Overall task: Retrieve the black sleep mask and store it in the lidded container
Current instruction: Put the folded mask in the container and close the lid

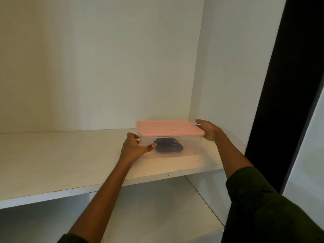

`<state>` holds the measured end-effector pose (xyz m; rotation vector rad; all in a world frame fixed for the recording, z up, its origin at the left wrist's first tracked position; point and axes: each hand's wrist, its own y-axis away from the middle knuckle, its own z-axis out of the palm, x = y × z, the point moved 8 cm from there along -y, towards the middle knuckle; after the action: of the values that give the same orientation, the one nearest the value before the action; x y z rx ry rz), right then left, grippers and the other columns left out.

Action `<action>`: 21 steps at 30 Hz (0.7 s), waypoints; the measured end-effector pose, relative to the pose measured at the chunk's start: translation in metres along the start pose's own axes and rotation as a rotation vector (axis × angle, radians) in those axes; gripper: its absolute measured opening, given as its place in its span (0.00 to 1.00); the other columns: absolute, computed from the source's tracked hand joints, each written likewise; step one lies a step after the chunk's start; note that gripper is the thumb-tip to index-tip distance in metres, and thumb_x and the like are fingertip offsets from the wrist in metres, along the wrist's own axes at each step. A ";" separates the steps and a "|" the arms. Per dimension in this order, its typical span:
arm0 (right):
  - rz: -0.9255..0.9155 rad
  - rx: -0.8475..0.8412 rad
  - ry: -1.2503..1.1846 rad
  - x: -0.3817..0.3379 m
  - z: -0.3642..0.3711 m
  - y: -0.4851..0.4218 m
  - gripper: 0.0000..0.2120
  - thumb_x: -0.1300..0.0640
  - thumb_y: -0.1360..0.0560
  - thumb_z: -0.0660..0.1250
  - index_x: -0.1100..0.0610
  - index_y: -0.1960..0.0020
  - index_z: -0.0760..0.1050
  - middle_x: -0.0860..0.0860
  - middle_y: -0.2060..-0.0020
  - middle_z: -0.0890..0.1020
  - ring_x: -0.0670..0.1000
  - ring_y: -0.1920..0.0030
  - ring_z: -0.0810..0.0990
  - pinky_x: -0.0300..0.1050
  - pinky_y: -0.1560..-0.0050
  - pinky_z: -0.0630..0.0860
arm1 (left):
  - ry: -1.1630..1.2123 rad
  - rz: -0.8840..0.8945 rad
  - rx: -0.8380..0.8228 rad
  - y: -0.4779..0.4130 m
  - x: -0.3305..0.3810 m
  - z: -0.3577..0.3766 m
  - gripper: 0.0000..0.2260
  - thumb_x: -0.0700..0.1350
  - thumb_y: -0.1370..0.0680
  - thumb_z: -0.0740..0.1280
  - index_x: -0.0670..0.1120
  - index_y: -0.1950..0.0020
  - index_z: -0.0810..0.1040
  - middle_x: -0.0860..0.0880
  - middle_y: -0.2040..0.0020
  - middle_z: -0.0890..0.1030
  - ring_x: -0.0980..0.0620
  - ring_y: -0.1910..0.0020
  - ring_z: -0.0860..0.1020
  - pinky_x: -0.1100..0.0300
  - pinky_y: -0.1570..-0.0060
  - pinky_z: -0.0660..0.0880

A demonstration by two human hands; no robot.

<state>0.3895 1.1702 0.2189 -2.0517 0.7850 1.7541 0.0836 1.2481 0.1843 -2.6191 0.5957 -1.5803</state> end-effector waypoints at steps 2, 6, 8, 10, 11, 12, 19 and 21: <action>0.006 -0.059 0.003 0.002 0.007 0.001 0.22 0.53 0.21 0.59 0.62 0.30 0.66 0.54 0.47 0.77 0.51 0.54 0.75 0.44 0.52 0.72 | -0.017 0.004 0.059 -0.007 -0.001 -0.002 0.31 0.54 0.31 0.74 0.43 0.34 0.67 0.43 0.34 0.74 0.43 0.38 0.74 0.51 0.41 0.73; -0.027 -0.113 0.101 0.002 0.002 0.006 0.22 0.58 0.24 0.65 0.60 0.32 0.68 0.53 0.54 0.74 0.52 0.54 0.75 0.44 0.53 0.75 | -0.071 -0.041 0.281 -0.021 -0.007 -0.024 0.26 0.55 0.30 0.73 0.41 0.39 0.74 0.41 0.40 0.77 0.42 0.42 0.77 0.53 0.48 0.73; -0.039 -0.148 0.182 0.003 -0.002 0.012 0.23 0.56 0.24 0.65 0.55 0.30 0.66 0.54 0.49 0.73 0.53 0.53 0.75 0.46 0.52 0.75 | -0.088 -0.091 0.283 -0.028 -0.007 -0.026 0.21 0.55 0.29 0.71 0.37 0.48 0.78 0.39 0.49 0.81 0.40 0.49 0.81 0.56 0.54 0.73; -0.043 -0.173 0.231 0.004 -0.007 0.018 0.25 0.54 0.23 0.64 0.50 0.28 0.62 0.54 0.41 0.69 0.55 0.49 0.74 0.47 0.52 0.76 | -0.098 -0.037 0.190 -0.032 0.007 -0.013 0.20 0.54 0.27 0.70 0.35 0.57 0.80 0.38 0.59 0.83 0.41 0.58 0.83 0.57 0.56 0.74; -0.039 -0.188 0.212 0.006 -0.009 0.019 0.26 0.55 0.23 0.65 0.48 0.28 0.61 0.53 0.39 0.67 0.56 0.49 0.75 0.47 0.53 0.77 | -0.100 0.023 0.145 -0.031 0.019 -0.004 0.19 0.53 0.26 0.69 0.35 0.59 0.80 0.38 0.60 0.83 0.42 0.60 0.83 0.58 0.57 0.74; -0.029 -0.211 0.173 0.008 -0.011 0.020 0.27 0.55 0.24 0.66 0.48 0.28 0.61 0.53 0.37 0.67 0.56 0.51 0.76 0.47 0.55 0.78 | -0.105 0.089 0.091 -0.028 0.032 0.008 0.18 0.53 0.26 0.68 0.36 0.59 0.79 0.38 0.60 0.82 0.45 0.63 0.81 0.59 0.59 0.74; -0.126 -0.146 -0.025 0.006 -0.031 0.017 0.29 0.61 0.28 0.71 0.58 0.31 0.63 0.58 0.37 0.72 0.54 0.52 0.81 0.48 0.49 0.81 | 0.119 0.136 -0.460 -0.001 0.080 0.086 0.28 0.45 0.23 0.67 0.48 0.26 0.59 0.46 0.26 0.64 0.46 0.29 0.64 0.51 0.32 0.64; -0.160 -0.035 0.005 0.006 -0.039 0.015 0.29 0.59 0.29 0.72 0.59 0.32 0.63 0.58 0.39 0.74 0.55 0.53 0.82 0.48 0.48 0.80 | 0.176 0.124 -0.529 -0.010 0.088 0.102 0.30 0.41 0.24 0.67 0.48 0.25 0.57 0.47 0.26 0.63 0.46 0.28 0.63 0.52 0.31 0.63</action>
<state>0.4123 1.1346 0.2218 -2.0798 0.5770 1.6864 0.2106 1.2108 0.2113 -2.7118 1.3242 -1.8309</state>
